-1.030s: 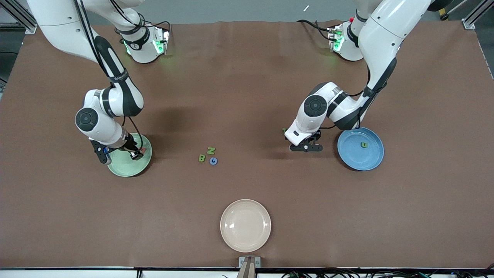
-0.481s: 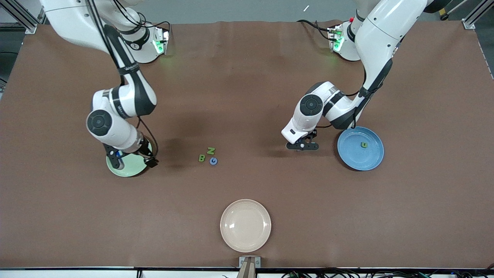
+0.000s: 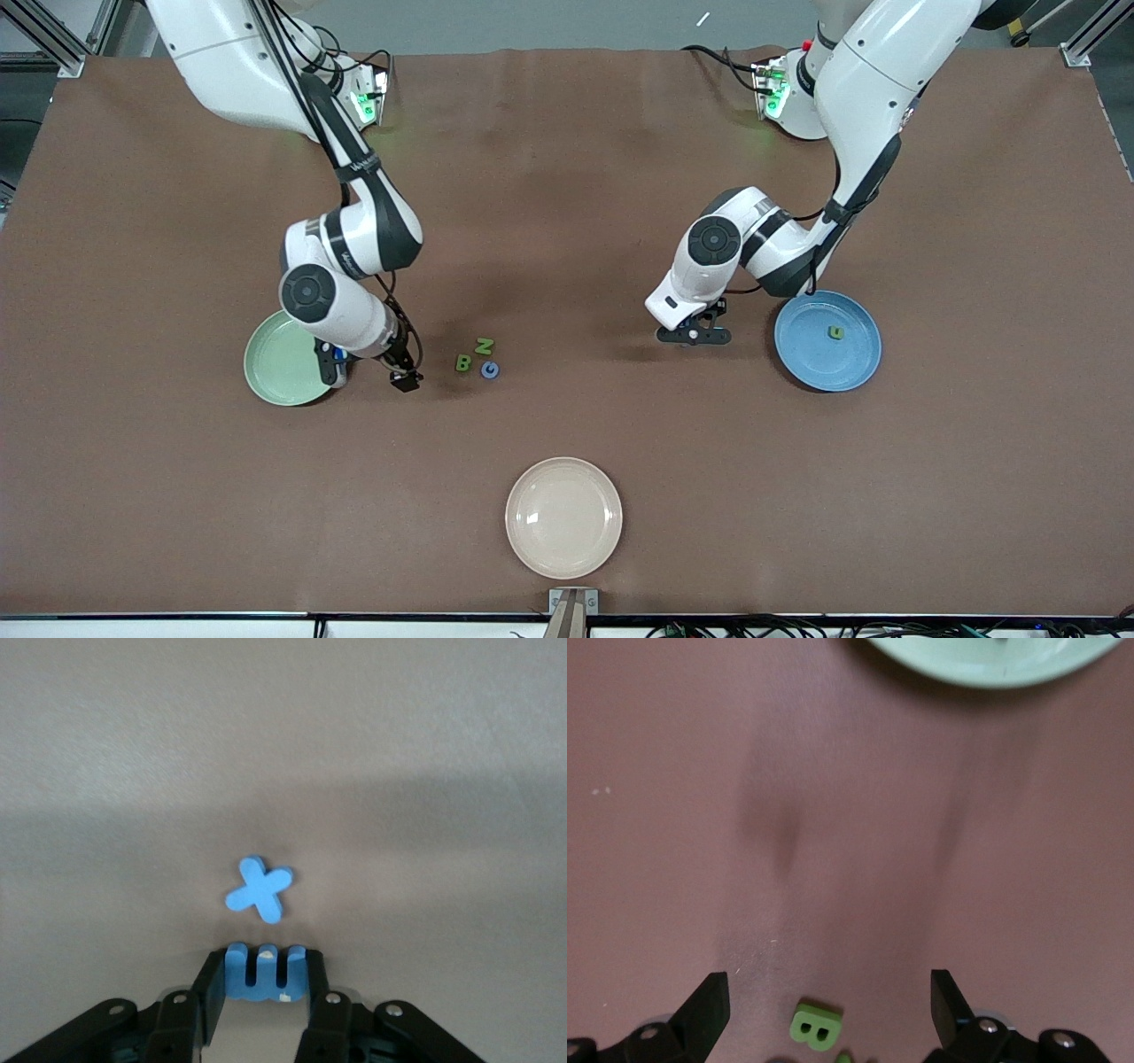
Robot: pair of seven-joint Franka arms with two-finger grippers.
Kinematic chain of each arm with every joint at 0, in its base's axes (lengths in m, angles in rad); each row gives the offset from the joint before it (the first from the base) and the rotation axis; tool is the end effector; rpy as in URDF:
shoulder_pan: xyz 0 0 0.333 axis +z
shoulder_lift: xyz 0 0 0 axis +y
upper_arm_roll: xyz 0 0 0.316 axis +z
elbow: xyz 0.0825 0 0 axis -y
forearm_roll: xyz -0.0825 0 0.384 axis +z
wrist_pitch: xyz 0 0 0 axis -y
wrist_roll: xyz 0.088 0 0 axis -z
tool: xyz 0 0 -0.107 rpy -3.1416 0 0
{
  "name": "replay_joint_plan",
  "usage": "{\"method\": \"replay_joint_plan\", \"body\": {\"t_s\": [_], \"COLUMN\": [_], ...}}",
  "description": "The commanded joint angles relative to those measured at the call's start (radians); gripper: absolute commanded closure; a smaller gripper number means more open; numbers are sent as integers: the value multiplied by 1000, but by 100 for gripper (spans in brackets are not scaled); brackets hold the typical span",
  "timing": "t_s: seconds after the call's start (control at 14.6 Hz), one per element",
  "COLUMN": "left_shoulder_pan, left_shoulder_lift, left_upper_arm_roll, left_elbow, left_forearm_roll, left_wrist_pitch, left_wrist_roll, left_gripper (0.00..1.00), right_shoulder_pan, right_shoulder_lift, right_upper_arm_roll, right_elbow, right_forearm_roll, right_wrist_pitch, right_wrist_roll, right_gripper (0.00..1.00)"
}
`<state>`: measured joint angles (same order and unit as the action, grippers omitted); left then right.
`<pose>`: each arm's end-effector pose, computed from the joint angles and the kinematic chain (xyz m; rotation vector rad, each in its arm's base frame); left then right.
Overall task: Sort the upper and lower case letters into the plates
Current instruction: 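Place the e in the blue plate while the right gripper places the B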
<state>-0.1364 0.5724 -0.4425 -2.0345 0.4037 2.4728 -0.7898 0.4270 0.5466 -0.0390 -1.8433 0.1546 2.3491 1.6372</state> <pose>0.4926 -0.3227 0.1786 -3.1068 0.0942 0.0560 0.5919 0.2459 0.2257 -2.4352 1.9587 0.1487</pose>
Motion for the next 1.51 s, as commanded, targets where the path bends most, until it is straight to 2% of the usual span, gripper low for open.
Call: {"method": "replay_joint_plan", "body": {"t_s": [0.0, 0.14, 0.41, 0.55, 0.76, 0.89, 1.03, 1.1, 1.17, 1.24, 1.44], "left_shoulder_pan": [17, 35, 167, 291, 551, 674, 715, 736, 759, 774, 793], "left_shoulder_lift": [-97, -152, -247, -266, -278, -275, -266, -260, -246, -230, -209], "left_upper_arm_roll": [-2, -2, -22, -79, -218, -265, -263, -263, -263, -263, -263], "left_elbow": [-13, -21, -94, -125, -186, -223, -246, -254, -262, -268, -291], "left_forearm_roll": [21, 18, 15, 15, 18, 21, 29, 55, 101, 134, 165], "left_wrist_pitch": [-84, -136, -152, -150, -125, -72, -25, -12, 1, 20, 43], "left_wrist_roll": [-2, 42, 183, 274, 418, 510, 569, 575, 575, 575, 575], "left_gripper": [90, 90, 90, 90, 90, 90, 90, 90, 89, 89, 89], "right_shoulder_pan": [35, 48, 79, 90, 104, 108, 108, 108, 108, 104, 79], "right_shoulder_lift": [81, 102, 130, 139, 142, 142, 142, 142, 142, 141, 128], "right_upper_arm_roll": [-13, -13, -15, -15, -16, -16, -16, -16, -16, -16, -16], "right_elbow": [78, 82, 84, 84, 84, 84, 84, 82, 82, 82, 81], "right_forearm_roll": [14, 14, 7, 5, 3, 3, -1, -4, -10, -19, -62], "right_wrist_pitch": [-1, 41, 99, 104, 111, 111, 111, 111, 111, 111, 92], "right_wrist_roll": [111, 173, 223, 237, 237, 237, 237, 237, 236, 236, 195], "right_gripper": [0, 0, 5, 8, 17, 31, 52, 68, 92, 100, 100]}}
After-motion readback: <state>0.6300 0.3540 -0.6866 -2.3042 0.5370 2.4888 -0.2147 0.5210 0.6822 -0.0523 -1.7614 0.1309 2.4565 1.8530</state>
